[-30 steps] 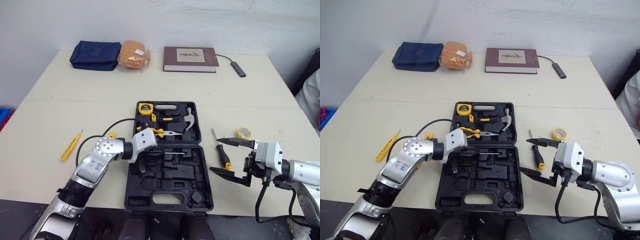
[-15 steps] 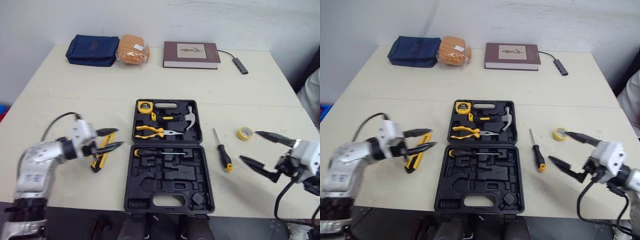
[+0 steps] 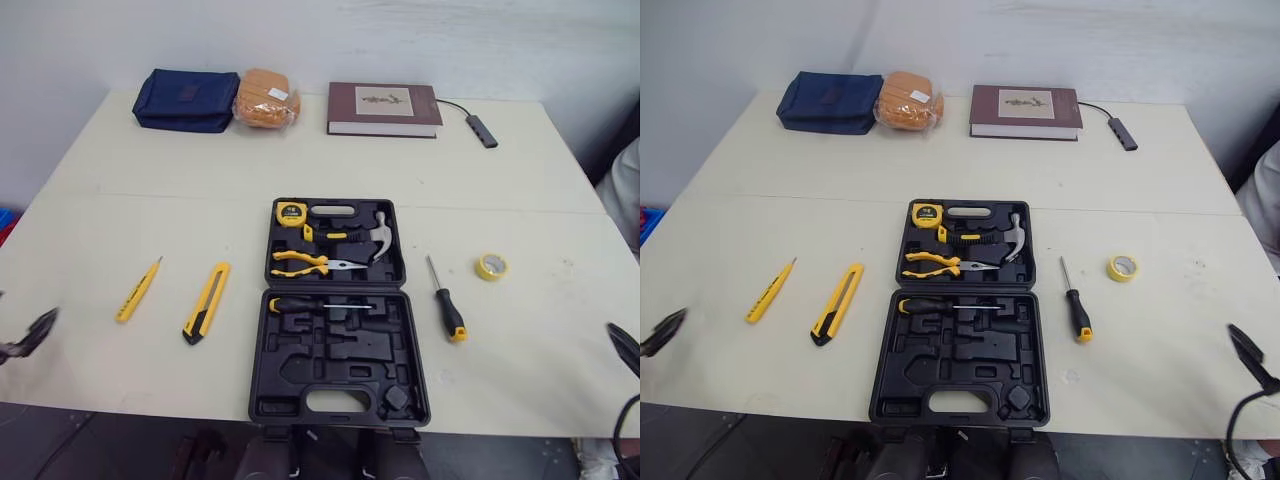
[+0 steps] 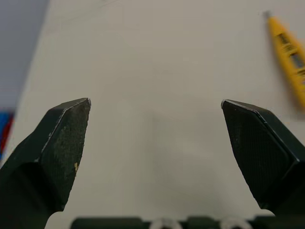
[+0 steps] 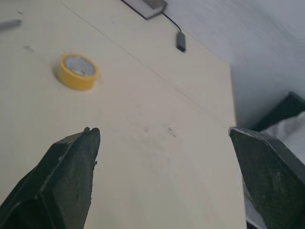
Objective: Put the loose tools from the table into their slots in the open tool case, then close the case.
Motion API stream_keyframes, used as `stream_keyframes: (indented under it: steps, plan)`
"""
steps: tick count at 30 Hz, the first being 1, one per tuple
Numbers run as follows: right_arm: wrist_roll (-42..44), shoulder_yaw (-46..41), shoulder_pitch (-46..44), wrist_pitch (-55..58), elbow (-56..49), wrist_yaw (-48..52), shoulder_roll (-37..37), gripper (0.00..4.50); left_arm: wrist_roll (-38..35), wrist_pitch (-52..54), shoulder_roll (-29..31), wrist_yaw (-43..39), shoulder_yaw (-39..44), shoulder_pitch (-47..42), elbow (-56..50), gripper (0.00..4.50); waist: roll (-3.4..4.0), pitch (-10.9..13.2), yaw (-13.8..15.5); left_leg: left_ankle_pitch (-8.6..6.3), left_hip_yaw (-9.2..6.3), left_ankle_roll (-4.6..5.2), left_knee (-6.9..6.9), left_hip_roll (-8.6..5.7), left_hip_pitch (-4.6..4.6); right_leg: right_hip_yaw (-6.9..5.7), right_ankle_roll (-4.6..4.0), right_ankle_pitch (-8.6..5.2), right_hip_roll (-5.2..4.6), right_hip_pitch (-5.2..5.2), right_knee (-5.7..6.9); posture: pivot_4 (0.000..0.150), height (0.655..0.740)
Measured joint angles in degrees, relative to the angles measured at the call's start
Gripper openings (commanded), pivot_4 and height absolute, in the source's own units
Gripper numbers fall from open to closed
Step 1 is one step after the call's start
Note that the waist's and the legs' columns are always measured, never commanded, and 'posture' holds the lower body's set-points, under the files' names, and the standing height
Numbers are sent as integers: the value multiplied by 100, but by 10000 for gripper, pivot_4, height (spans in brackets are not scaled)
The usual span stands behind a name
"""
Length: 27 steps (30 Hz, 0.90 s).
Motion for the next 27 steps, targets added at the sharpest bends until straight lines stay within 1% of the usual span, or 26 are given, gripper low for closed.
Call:
stream_keyframes:
  steps: [2, 6, 9, 11, 14, 18, 23, 27]
  plan:
    - [-29, -110, 212, -114, 366, -189, 50, 45000, -5, -41, 13, 148, 164, 81, 306, 44599, 8, 3, 5, -8, 3, 3, -3, 0, 0, 7, 0, 0, -2, -3, -2, 1500, 7400]
    - [-70, -327, 607, -277, 1107, -558, 215, 45000, 9, -139, 6, 528, 206, 168, 878, 44599, 9, 4, -15, -18, 13, 15, -34, 1, 10, 18, -6, -3, 0, -10, -6, 1500, 7400]
    - [-41, -336, 615, -357, 1171, -668, 270, 45000, -25, -145, -46, 577, 184, 95, 870, 44599, 10, 4, -65, -16, 24, 13, -47, 2, 28, 33, -10, 0, 1, -6, -3, 1500, 7400]
    - [-10, -332, 609, -342, 1079, -752, 310, 45000, -101, -113, -133, 577, 118, -29, 620, 44599, 9, 4, -104, -15, 30, 12, -62, 2, 51, 42, -12, 1, 0, 6, -4, 1500, 7400]
    - [82, -212, 599, -217, 550, -859, 511, 45000, -137, -20, -282, 573, -86, -158, 27, 44599, 8, 4, -156, -10, 37, 3, -82, 5, 72, 51, -23, -5, 4, 11, -4, 1500, 7400]
    - [105, 166, 571, 314, -600, -1233, 780, 45000, -362, 327, -479, 539, -329, -290, -1043, 44599, 12, 4, -180, 6, 50, -28, -89, 12, 72, 57, -31, -10, 10, -1, 2, 1500, 7400]
    - [17, 393, 561, 1506, -1681, -1954, 781, 45000, -535, 809, -605, 424, -619, -308, -1811, 44599, 20, 2, -154, 8, 61, -35, -91, 12, 71, 60, -30, -10, 13, -5, 1, 1500, 7400]
    - [376, 958, 394, 2554, -3044, -2040, 749, 45000, -721, 1290, -659, 138, -1221, -754, -2530, 44599, 14, 5, -138, 11, 59, -31, -79, 13, 71, 63, -30, -9, 12, -4, 17, 1500, 7400]
